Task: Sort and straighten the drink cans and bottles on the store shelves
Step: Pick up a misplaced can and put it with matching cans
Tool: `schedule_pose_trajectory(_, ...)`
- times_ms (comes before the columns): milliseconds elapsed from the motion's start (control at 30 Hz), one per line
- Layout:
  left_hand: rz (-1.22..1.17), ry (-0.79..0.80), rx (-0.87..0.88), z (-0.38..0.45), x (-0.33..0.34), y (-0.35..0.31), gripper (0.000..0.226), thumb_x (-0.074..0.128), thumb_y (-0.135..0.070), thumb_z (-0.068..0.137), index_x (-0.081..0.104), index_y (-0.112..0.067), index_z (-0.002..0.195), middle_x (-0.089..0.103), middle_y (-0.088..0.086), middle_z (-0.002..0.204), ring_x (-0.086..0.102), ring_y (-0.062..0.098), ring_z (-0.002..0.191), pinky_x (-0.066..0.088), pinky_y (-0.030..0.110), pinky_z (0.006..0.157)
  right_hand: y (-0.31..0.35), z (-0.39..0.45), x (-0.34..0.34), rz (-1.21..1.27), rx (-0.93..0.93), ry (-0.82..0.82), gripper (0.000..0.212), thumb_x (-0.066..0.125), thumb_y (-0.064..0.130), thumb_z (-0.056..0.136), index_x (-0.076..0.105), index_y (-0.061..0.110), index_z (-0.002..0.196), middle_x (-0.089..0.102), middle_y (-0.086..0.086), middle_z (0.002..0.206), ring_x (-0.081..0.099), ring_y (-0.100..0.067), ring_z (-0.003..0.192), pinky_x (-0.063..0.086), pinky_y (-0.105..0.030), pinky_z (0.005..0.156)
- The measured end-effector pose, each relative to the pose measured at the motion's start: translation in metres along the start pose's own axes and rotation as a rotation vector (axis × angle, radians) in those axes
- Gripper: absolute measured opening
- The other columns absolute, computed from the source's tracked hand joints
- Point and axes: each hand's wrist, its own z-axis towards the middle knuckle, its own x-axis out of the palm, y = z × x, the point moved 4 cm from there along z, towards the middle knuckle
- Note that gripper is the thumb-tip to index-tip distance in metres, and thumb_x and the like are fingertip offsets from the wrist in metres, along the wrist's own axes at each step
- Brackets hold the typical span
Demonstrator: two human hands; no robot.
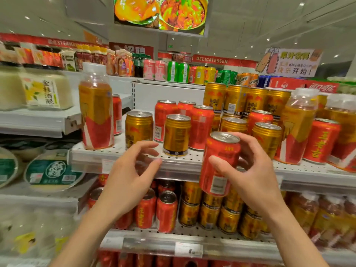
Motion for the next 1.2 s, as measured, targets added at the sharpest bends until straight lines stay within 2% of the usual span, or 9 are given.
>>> schedule_pose_trajectory(133, 0.237, -0.067, 0.261, 0.031, -0.018, -0.013, 0.028, 0.070, -0.025, 0.091, 0.062, -0.023, 0.118, 0.062, -0.008, 0.107, 0.060, 0.006, 0.097, 0.050, 0.017, 0.078, 0.020, 0.033, 0.019, -0.052, -0.069, -0.036, 0.069, 0.078, 0.058, 0.065, 0.052, 0.037, 0.126, 0.065, 0.022, 0.114, 0.062, 0.008, 0.106, 0.054, -0.010, 0.083)
schedule_pose_trajectory(267, 0.549, -0.044, 0.457, 0.066, -0.016, -0.030, 0.043, 0.063, -0.041, 0.089, 0.061, -0.017, 0.124, 0.060, 0.002, 0.115, 0.055, 0.020, 0.109, 0.047, 0.037, 0.092, 0.024, 0.053, 0.026, -0.107, -0.093, -0.055, 0.074, 0.076, 0.059, 0.067, 0.051, 0.030, 0.131, 0.062, 0.025, 0.112, 0.060, 0.013, 0.103, 0.053, -0.008, 0.080)
schedule_pose_trajectory(433, 0.737, 0.190, 0.431, 0.097, -0.004, -0.042, 0.060, 0.042, -0.065, 0.092, 0.050, -0.028, 0.139, 0.059, -0.005, 0.133, 0.049, 0.018, 0.126, 0.032, 0.040, 0.109, 0.014, 0.061, 0.021, -0.229, -0.067, -0.033, 0.066, 0.078, 0.052, 0.077, 0.052, 0.030, 0.134, 0.059, 0.019, 0.117, 0.055, 0.012, 0.104, 0.051, -0.006, 0.076)
schedule_pose_trajectory(567, 0.808, 0.349, 0.375, 0.112, 0.006, -0.041, 0.064, 0.043, -0.070, 0.092, 0.046, -0.031, 0.142, 0.064, -0.007, 0.133, 0.056, 0.016, 0.123, 0.035, 0.044, 0.111, 0.009, 0.063, 0.016, -0.275, -0.058, 0.023, 0.079, 0.069, 0.065, 0.073, 0.051, 0.030, 0.141, 0.061, 0.016, 0.125, 0.058, 0.003, 0.107, 0.044, -0.009, 0.082)
schedule_pose_trajectory(667, 0.819, 0.363, 0.368, 0.116, 0.010, -0.043, 0.068, 0.045, -0.078, 0.086, 0.050, -0.033, 0.136, 0.069, -0.007, 0.126, 0.062, 0.017, 0.116, 0.041, 0.044, 0.105, 0.007, 0.064, 0.014, -0.311, -0.063, 0.060, 0.088, 0.061, 0.073, 0.070, 0.047, 0.030, 0.146, 0.057, 0.015, 0.130, 0.055, -0.004, 0.116, 0.050, -0.020, 0.091)
schedule_pose_trajectory(867, 0.641, 0.268, 0.364, 0.111, 0.004, -0.047, 0.062, 0.060, -0.076, 0.077, 0.063, -0.033, 0.121, 0.070, -0.011, 0.118, 0.064, 0.015, 0.108, 0.048, 0.041, 0.095, 0.005, 0.066, 0.010, -0.314, -0.070, 0.070, 0.081, 0.066, 0.066, 0.076, 0.047, 0.030, 0.147, 0.056, 0.016, 0.130, 0.053, -0.001, 0.115, 0.040, -0.008, 0.084)
schedule_pose_trajectory(1033, 0.483, 0.179, 0.380, 0.094, -0.021, -0.055, 0.062, 0.060, -0.075, 0.073, 0.065, -0.032, 0.117, 0.067, -0.017, 0.115, 0.059, 0.008, 0.108, 0.046, 0.043, 0.100, 0.008, 0.065, 0.010, -0.273, -0.102, 0.062, 0.075, 0.071, 0.058, 0.081, 0.047, 0.030, 0.145, 0.061, 0.015, 0.133, 0.057, 0.000, 0.116, 0.052, -0.028, 0.100)
schedule_pose_trajectory(1100, 0.439, 0.147, 0.381, 0.088, -0.035, -0.058, 0.059, 0.061, -0.074, 0.073, 0.065, -0.032, 0.115, 0.066, -0.018, 0.113, 0.058, 0.004, 0.105, 0.047, 0.034, 0.095, 0.011, 0.066, 0.015, -0.280, -0.131, 0.059, 0.076, 0.071, 0.058, 0.082, 0.046, 0.028, 0.147, 0.062, 0.014, 0.133, 0.058, -0.002, 0.118, 0.051, -0.031, 0.102)
schedule_pose_trajectory(1200, 0.392, 0.122, 0.368, 0.079, -0.055, -0.061, 0.054, 0.067, -0.069, 0.073, 0.066, -0.032, 0.112, 0.063, -0.023, 0.106, 0.054, -0.008, 0.096, 0.040, 0.011, 0.075, 0.019, 0.067, 0.032, -0.274, -0.163, 0.072, 0.074, 0.072, 0.054, 0.083, 0.046, 0.026, 0.146, 0.061, 0.019, 0.127, 0.058, 0.001, 0.113, 0.049, -0.023, 0.098)
